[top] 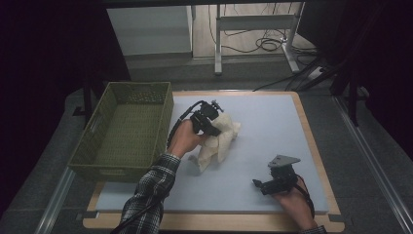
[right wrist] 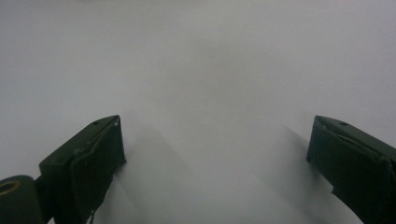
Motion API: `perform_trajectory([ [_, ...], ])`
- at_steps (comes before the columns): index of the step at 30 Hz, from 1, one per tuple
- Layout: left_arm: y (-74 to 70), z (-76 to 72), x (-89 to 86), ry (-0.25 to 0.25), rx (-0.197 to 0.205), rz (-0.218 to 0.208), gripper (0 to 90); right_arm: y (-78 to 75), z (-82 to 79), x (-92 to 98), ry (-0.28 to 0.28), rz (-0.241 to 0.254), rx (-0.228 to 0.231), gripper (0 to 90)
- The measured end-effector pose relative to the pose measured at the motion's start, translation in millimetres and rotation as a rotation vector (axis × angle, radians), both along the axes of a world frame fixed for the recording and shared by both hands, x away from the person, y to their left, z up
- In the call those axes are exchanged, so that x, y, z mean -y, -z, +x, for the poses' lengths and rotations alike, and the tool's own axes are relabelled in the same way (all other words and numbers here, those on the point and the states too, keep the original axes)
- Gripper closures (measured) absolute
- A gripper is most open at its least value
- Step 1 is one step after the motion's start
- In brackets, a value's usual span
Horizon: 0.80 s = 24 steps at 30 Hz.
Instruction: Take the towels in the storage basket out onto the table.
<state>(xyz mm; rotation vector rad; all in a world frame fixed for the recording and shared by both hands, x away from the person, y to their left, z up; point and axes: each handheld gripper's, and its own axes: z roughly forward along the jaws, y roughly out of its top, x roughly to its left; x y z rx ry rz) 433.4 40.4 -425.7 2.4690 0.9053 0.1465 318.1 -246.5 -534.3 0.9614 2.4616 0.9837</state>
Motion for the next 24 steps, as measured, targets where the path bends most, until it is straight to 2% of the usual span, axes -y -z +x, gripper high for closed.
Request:
perform_trajectory([
  [5, 25.6, 4.4, 1.2, -0.018, -0.010, 0.015, 76.5, -0.1, -0.2, -0.1, 0.000, 0.002, -0.003, 4.1],
  [6, 34.6, 6.6, 1.0, -0.023, -0.008, 0.020, 75.9, 0.0, 0.0, 0.0, -0.001, 0.000, 0.000, 4.1],
  [7, 34.6, 6.6, 1.0, -0.023, -0.008, 0.020, 75.6, 0.0, 0.0, 0.0, -0.001, 0.000, 0.000, 4.1],
  [11, 50.8, 10.7, 0.1, -0.042, -0.016, 0.020, 74.3, -0.1, -0.1, 0.0, 0.000, 0.001, -0.001, 4.1],
  [12, 53.3, 11.5, -0.1, -0.047, -0.017, 0.021, 73.0, -0.1, -0.1, 0.0, 0.000, 0.001, -0.001, 4.1],
  [13, 56.3, 12.3, -0.5, -0.056, -0.016, 0.016, 66.6, 0.0, 0.0, 0.0, 0.000, 0.000, 0.000, 4.1],
  [14, 58.4, 12.9, -1.1, -0.065, -0.016, 0.010, 66.6, 0.0, 0.0, 0.0, 0.000, 0.000, 0.000, 4.1],
  [16, 59.4, 13.6, -3.2, -0.082, -0.012, -0.010, 55.8, 0.0, 0.0, 0.0, 0.000, 0.000, 0.000, 4.1],
  [18, 53.8, 12.2, -7.8, -0.088, 0.006, -0.036, 42.1, 0.0, -0.1, 0.0, 0.000, 0.001, -0.001, 4.1],
  [19, 53.8, 12.2, -7.8, -0.088, 0.006, -0.036, 35.3, 0.0, -0.1, 0.0, 0.000, 0.001, -0.001, 4.1],
  [24, 38.1, 3.3, -15.7, -0.092, 0.039, -0.058, 28.7, 0.0, 0.0, 0.0, 0.000, 0.000, 0.000, 4.1],
])
